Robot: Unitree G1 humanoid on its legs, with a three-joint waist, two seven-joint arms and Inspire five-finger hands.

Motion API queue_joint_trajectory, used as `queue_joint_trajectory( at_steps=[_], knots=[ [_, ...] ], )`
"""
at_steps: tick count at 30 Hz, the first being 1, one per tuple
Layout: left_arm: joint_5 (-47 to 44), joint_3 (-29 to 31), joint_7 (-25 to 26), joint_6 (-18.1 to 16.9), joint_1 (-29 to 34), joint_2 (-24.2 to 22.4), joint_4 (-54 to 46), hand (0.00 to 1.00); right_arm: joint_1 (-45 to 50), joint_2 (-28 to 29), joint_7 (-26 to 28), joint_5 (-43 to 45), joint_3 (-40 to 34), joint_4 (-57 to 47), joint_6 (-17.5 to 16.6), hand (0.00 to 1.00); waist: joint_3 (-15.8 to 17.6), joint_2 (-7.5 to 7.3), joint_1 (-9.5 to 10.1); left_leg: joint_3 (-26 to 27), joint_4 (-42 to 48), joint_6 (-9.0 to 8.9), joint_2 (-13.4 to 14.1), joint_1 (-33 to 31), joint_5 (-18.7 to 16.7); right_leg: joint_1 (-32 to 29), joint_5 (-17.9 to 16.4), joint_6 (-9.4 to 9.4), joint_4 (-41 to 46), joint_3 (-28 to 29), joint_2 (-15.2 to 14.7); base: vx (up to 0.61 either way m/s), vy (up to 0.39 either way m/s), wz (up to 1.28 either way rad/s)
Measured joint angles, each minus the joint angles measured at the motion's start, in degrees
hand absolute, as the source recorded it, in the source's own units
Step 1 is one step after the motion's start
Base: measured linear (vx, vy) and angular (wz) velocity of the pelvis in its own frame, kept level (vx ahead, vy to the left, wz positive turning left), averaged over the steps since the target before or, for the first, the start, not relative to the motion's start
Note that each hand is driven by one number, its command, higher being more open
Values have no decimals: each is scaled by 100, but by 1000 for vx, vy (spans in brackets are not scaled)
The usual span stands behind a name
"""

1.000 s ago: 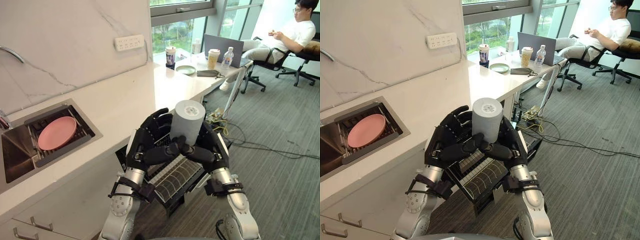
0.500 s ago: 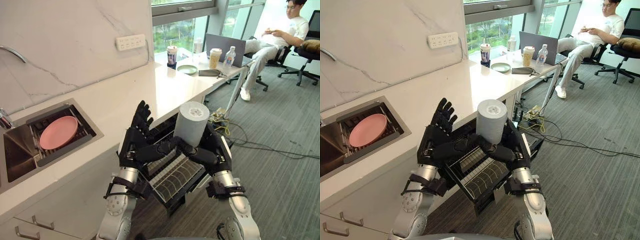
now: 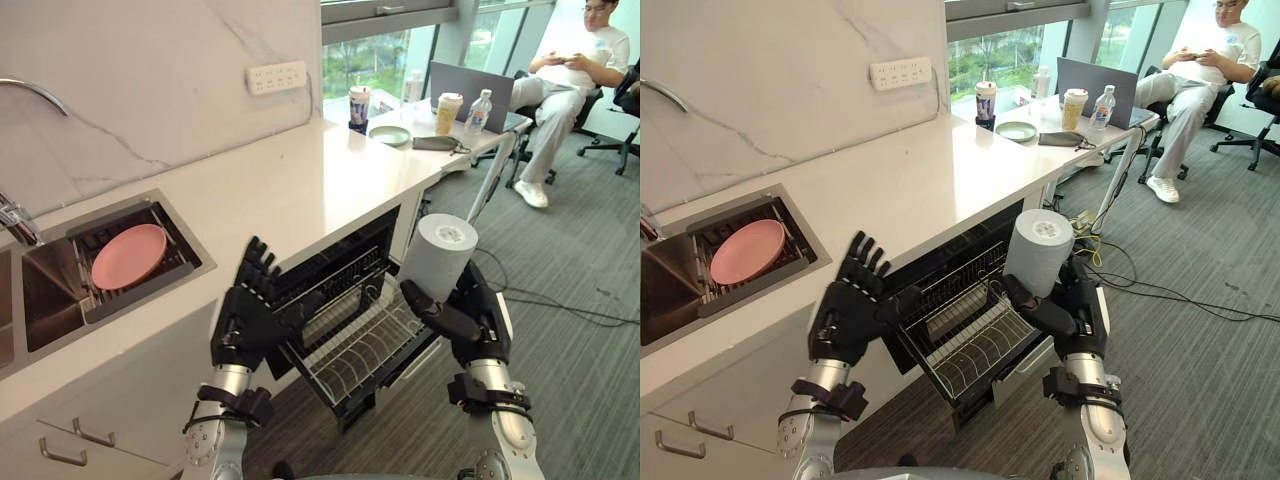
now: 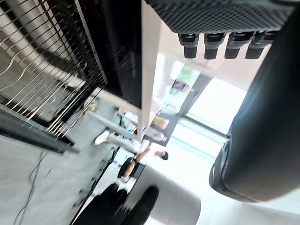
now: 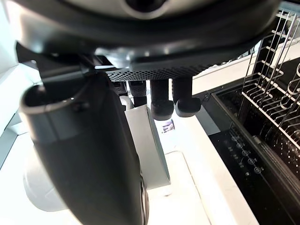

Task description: Walk over to the sink, pick up the cup, carry it to the dishwasher, place the cup inside the dishwasher, then close the dishwasher door

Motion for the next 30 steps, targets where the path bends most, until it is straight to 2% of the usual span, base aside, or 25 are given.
queue_joint_trajectory(
  at_steps=[5,8,10,13,16,18,23,27,30],
  knots=[
    [-141,-944,-1193,468,6,186,-1,100,21,-60,3,1,1,28,0,0,2,-3,15,0,1,-1,2,-79,0,-89,6,3,1,-5,2,11,-3,1],
    [-132,-1074,-1455,697,-11,250,1,100,12,-138,39,1,7,167,3,0,4,-6,11,2,1,14,7,-78,11,-88,23,36,21,-9,10,25,-13,0],
    [-84,-1069,-1451,763,-24,326,20,100,8,-295,111,0,11,294,56,0,5,-9,24,-1,1,11,10,-77,14,-87,22,36,26,-12,14,0,0,0],
    [146,-1056,-1230,835,-75,453,131,100,-15,-477,241,-2,14,417,261,0,10,-16,34,-5,1,10,7,-77,15,-85,22,36,29,-19,11,0,0,0],
    [575,-997,-611,979,-144,466,613,100,-17,-594,402,-2,37,537,472,0,21,-27,52,-40,0,9,0,-75,15,-77,4,40,64,-64,3,-22,-6,6],
    [790,-796,-262,1210,-77,464,1017,100,-16,-622,535,-2,47,664,633,0,59,-41,60,-109,0,-12,-2,-78,19,-55,-32,38,105,-139,3,-33,-11,15],
    [1205,-145,245,1458,74,457,1688,100,-115,-761,746,-179,44,1013,853,0,141,-82,110,-338,0,-29,-14,-141,64,19,-107,36,113,-369,6,-28,-16,23],
    [1234,318,502,1673,138,471,2191,100,-393,-890,880,-364,39,1458,1163,0,156,-81,273,-537,0,-24,-71,-241,99,63,-170,54,107,-604,10,-10,-21,29],
    [1285,472,668,1707,160,481,2616,100,-625,-930,929,-490,41,1970,1333,0,193,-120,347,-780,0,13,-149,-245,91,225,-241,101,110,-856,-48,21,-27,48]
  ],
)
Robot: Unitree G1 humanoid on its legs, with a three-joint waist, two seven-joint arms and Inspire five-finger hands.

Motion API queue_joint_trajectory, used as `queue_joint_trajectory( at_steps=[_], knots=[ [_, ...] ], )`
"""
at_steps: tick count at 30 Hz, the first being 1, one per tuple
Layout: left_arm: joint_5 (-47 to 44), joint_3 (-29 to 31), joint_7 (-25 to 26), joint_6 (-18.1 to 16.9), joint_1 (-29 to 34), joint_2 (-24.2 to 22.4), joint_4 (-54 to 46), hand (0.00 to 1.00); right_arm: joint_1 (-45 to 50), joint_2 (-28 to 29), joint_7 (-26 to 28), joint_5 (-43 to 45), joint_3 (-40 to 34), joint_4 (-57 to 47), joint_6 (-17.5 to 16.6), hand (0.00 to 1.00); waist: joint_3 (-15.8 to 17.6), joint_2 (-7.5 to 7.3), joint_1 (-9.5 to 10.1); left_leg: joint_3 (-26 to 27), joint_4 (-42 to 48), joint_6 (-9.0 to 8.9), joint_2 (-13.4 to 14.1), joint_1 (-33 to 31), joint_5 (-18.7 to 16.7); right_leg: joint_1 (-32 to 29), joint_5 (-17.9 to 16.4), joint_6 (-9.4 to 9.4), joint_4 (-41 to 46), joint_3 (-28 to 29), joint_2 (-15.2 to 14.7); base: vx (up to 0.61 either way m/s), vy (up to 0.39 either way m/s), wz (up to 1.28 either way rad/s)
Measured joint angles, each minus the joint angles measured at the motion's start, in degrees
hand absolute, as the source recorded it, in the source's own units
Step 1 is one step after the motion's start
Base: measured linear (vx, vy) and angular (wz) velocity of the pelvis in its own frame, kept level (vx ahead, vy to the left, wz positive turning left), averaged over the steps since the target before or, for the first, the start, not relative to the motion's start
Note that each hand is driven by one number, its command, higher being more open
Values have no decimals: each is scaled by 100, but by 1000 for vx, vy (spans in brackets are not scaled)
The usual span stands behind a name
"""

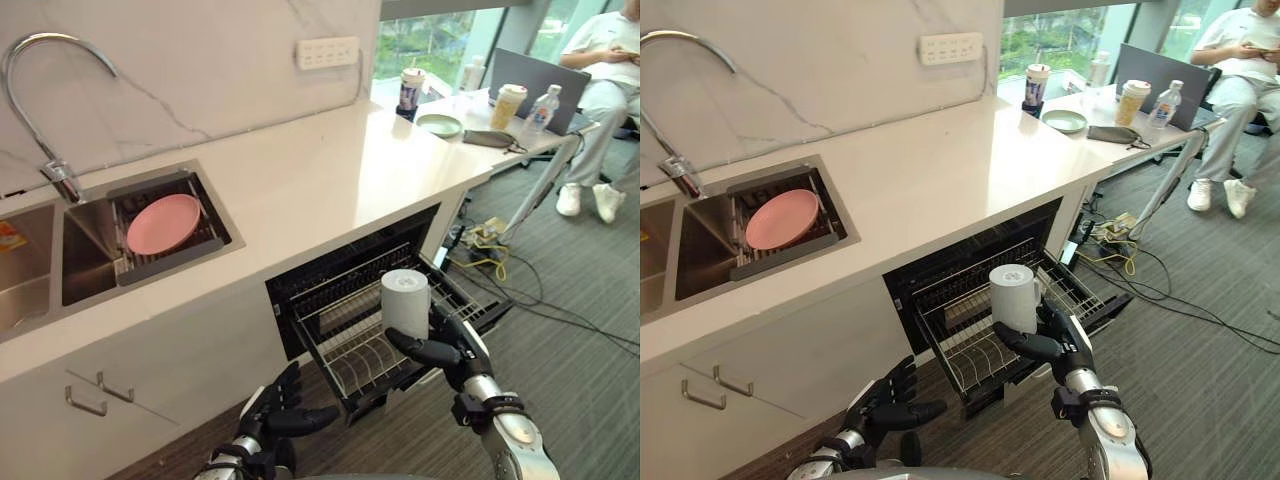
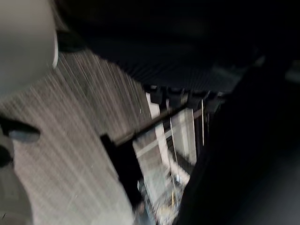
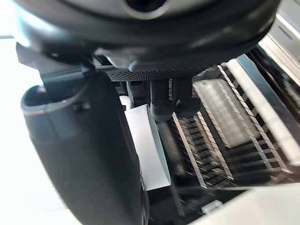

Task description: Walk over to the sink, pick up the cup, carry it to the dishwasher, place the cup inside the dishwasher, then close the dishwasher door

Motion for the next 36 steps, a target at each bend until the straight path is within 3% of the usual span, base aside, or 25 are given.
queue_joint_trajectory(
  at_steps=[8,12,20,25,30,36],
  knots=[
    [400,699,429,-75,-37,-75,709,100,-934,-123,-25,-21,0,1490,213,0,195,-82,336,-412,2,28,-206,-27,39,250,-101,99,48,-470,-83,48,-34,30],
    [470,912,447,-78,-6,-40,929,100,-1389,-378,-58,-12,1,2193,424,0,379,-175,577,-614,2,31,-279,-49,48,343,-145,110,49,-672,-99,27,-35,26],
    [504,1107,344,-238,-186,-40,1073,100,-2273,-699,86,45,82,3511,704,0,764,-237,861,-986,1,46,-405,-100,81,486,-251,66,96,-1043,-78,-48,-8,27],
    [446,1391,295,-263,-387,115,1080,100,-2731,-808,462,50,238,4225,835,0,1044,-432,1140,-1266,15,26,-452,-384,224,334,-297,131,220,-1314,-54,-30,-39,28],
    [299,1628,306,-292,-506,230,1089,100,-3252,-921,783,48,302,4582,863,0,1380,-574,1331,-1469,46,45,-473,-495,294,303,-271,77,250,-1232,-31,-8,-26,24],
    [208,1770,429,-266,-573,280,1160,100,-3740,-1010,905,61,300,4901,1149,0,1428,-557,1669,-1448,19,34,-320,-699,250,57,-191,-45,356,-1006,91,-85,1,0]
  ],
)
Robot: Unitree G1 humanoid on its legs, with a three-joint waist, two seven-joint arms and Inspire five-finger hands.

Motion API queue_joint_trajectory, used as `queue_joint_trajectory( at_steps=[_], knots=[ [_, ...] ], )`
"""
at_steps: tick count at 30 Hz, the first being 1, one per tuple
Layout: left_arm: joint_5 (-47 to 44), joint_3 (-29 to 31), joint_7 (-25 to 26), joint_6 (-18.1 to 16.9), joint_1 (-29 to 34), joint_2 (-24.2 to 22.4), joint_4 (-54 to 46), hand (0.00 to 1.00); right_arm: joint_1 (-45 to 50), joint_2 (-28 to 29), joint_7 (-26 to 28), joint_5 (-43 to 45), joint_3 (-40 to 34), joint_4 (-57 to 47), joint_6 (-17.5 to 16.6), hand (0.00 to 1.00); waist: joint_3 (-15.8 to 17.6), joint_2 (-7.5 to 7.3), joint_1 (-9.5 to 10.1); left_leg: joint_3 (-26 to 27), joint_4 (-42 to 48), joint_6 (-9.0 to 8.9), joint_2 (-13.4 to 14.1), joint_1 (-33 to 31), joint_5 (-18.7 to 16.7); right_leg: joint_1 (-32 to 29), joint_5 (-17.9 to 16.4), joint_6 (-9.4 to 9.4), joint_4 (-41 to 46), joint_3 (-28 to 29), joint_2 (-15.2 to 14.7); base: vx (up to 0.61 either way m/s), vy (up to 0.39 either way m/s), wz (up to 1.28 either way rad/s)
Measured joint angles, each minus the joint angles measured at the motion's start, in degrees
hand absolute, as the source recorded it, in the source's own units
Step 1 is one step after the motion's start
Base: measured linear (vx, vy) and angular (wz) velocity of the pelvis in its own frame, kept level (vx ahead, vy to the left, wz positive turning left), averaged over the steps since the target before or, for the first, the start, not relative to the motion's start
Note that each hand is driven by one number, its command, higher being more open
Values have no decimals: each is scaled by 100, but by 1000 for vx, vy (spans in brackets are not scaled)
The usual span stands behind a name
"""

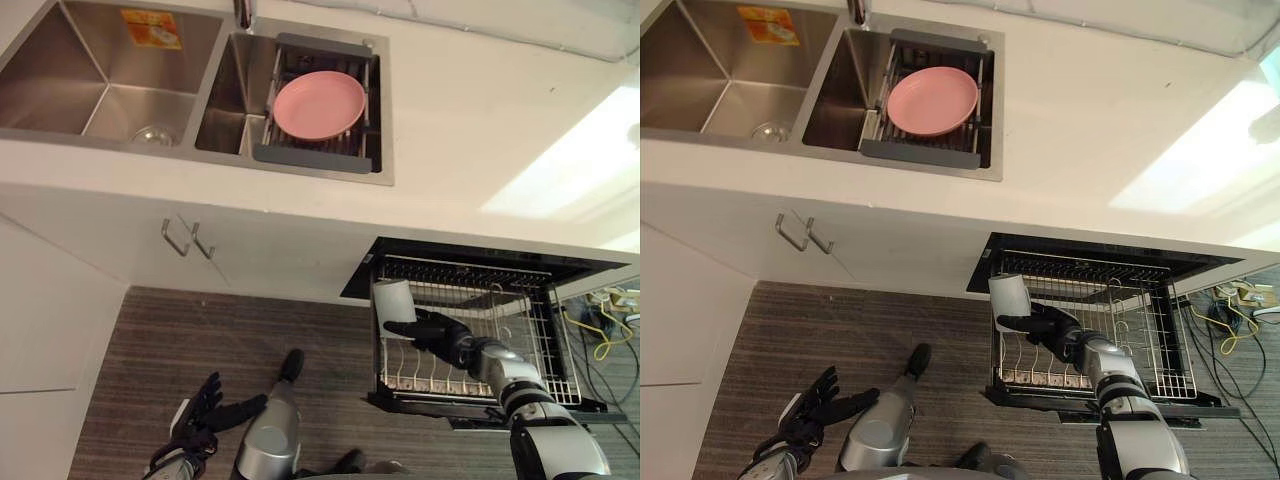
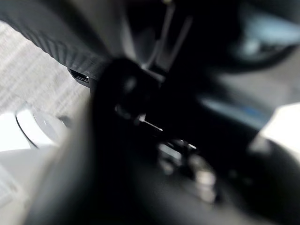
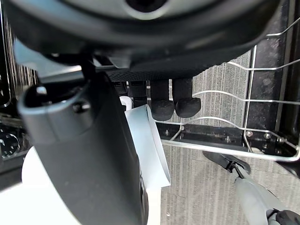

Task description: Walk over to the sink, pick up the cup, carry it to the dishwasher, place the cup inside the dishwasher, then close the dishwasher door

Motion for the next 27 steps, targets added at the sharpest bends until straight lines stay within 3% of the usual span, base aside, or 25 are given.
queue_joint_trajectory(
  at_steps=[4,5,12,14,23,27],
  knots=[
    [-6,18,10,25,-50,20,46,100,-26,-4,-100,12,-29,57,130,0,36,-26,106,255,3,-58,101,-106,-63,-69,67,-105,-36,-9,30,-102,13,8],
    [-140,82,24,39,-154,-38,52,100,-38,-20,-137,95,-225,23,141,0,158,-91,136,600,895,56,83,-540,-349,-108,-119,-8,-121,-1,-46,-83,51,-3],
    [-139,71,119,33,-213,-111,44,100,-127,43,-245,97,-424,34,239,0,217,-150,202,914,74,58,168,-108,144,-134,-101,-90,-58,156,-44,-43,8,-1],
    [-139,67,123,30,-215,-143,71,100,-114,99,-293,101,-638,21,266,0,218,-153,193,922,32,69,174,-30,172,-87,-61,-32,-57,191,-37,-8,-29,-5],
    [-152,69,134,13,-234,-75,356,100,157,214,-539,98,-1052,22,310,0,208,-146,101,969,-6,32,282,179,160,20,-120,-84,-67,367,35,-76,-19,-7],
    [-154,13,179,-24,-233,-3,591,100,250,215,-609,90,-1081,148,331,0,69,-130,-62,980,-5,2,279,190,184,23,-122,-80,-71,400,33,-27,-13,-2]
  ],
)
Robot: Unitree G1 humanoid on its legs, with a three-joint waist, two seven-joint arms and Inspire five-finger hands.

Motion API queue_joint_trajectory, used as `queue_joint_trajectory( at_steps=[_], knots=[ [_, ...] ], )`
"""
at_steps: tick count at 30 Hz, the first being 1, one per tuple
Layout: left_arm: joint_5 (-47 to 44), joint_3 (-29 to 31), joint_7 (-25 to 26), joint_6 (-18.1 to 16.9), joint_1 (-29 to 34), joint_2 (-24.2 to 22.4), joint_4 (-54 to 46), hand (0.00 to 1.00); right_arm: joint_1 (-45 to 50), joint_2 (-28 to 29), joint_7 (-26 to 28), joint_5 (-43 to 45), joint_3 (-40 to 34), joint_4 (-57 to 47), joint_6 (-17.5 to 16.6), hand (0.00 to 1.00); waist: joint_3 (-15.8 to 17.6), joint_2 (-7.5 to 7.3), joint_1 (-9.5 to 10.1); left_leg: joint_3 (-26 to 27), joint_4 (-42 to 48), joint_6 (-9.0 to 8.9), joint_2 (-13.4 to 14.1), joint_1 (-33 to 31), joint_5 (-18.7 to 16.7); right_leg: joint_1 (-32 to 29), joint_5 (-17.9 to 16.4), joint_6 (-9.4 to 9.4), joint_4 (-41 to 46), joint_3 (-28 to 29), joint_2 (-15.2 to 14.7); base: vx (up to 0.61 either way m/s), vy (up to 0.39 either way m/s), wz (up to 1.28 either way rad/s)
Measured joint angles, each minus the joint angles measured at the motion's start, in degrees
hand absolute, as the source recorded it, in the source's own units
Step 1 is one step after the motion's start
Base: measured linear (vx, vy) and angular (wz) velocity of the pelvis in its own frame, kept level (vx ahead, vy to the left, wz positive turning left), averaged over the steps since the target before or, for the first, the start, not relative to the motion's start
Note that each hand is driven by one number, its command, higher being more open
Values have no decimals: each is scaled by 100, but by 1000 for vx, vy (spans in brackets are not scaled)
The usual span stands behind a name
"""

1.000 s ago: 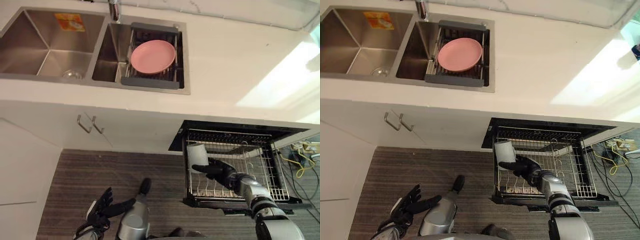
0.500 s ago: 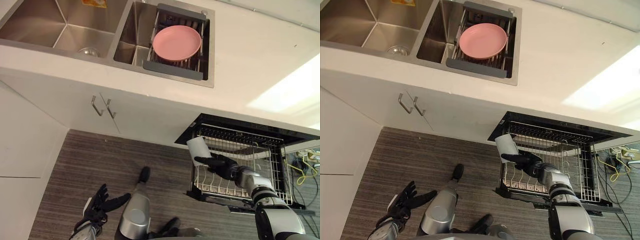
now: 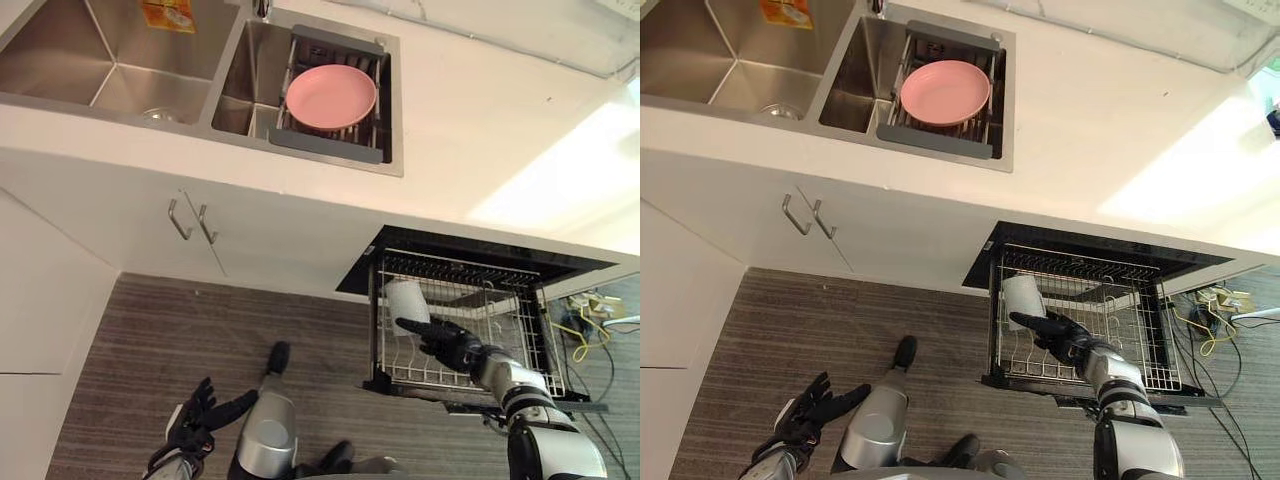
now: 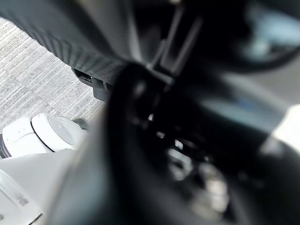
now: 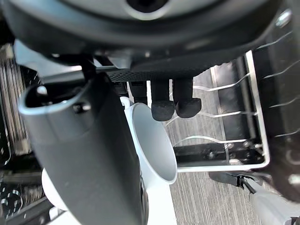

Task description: Walk over to the sink, pick up the cup, carry it to the dishwasher, place the cup inside the dishwasher, then close the dishwasher door

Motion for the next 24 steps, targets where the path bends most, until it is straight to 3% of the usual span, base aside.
queue_joint_trajectory(
  at_steps=[1,2,13,19,22,24],
  knots=[
    [0,-44,23,-3,-1,36,13,100,10,0,-5,-2,-3,11,0,0,-23,5,-12,4,0,0,1,-2,0,-4,0,0,-2,6,0,-13,-22,-4],
    [1,-102,39,-10,-2,87,36,100,32,0,-9,-6,-4,17,0,100,-62,6,-41,12,1,0,2,-1,0,-8,0,2,-7,20,0,-8,-23,-4],
    [0,-281,54,-23,-1,133,209,100,44,2,-24,-3,-123,135,-13,100,-245,155,-203,26,0,-11,10,5,-15,-9,-2,4,-27,45,9,-19,-21,-1],
    [6,-289,62,-27,0,117,374,100,30,-38,40,-13,-96,97,-210,100,-354,203,-309,57,0,-15,1,5,-42,-16,-11,18,-39,67,-7,-2,-3,-1],
    [61,-276,65,-27,1,113,407,100,60,-130,143,-56,-36,-196,-261,100,-366,220,-353,125,1,-17,7,42,-68,-18,-13,22,-39,134,-25,-13,-21,-11],
    [86,-252,91,-27,24,88,434,100,277,-182,164,-53,92,-980,-273,100,-418,260,-444,166,1,-7,-6,57,-88,-23,-19,32,-39,165,-57,-1,-16,-9]
  ],
)
